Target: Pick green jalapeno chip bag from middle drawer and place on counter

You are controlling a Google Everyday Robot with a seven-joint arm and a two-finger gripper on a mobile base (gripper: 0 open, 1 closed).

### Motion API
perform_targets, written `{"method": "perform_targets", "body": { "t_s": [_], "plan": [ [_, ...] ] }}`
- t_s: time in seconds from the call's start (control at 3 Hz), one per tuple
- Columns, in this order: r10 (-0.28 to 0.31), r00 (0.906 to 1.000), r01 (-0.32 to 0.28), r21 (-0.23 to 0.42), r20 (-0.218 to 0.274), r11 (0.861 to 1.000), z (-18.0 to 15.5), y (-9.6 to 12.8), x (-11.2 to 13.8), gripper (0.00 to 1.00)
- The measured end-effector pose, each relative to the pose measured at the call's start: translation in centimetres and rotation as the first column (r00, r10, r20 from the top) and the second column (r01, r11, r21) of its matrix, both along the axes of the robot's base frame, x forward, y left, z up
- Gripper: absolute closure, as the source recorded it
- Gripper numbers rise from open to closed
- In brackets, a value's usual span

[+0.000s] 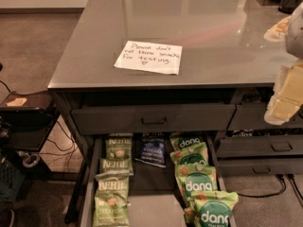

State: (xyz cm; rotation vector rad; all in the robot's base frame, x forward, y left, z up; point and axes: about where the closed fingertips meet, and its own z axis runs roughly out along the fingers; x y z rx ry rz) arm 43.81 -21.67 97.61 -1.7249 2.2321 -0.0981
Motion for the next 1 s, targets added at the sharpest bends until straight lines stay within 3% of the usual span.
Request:
{"method": "perform_targets", "body": {
  "t_s": [0.67, 1.0],
  "plan": [
    [0.003, 0.9999, -0.004, 0.038, 0.016, 0.999, -0.5, 0.5, -0.2, 0.0],
    [0.002, 0.9996, -0.006, 0.131, 0.029, 0.991, -2.7, 2.2, -0.9, 0.0]
  ]
}}
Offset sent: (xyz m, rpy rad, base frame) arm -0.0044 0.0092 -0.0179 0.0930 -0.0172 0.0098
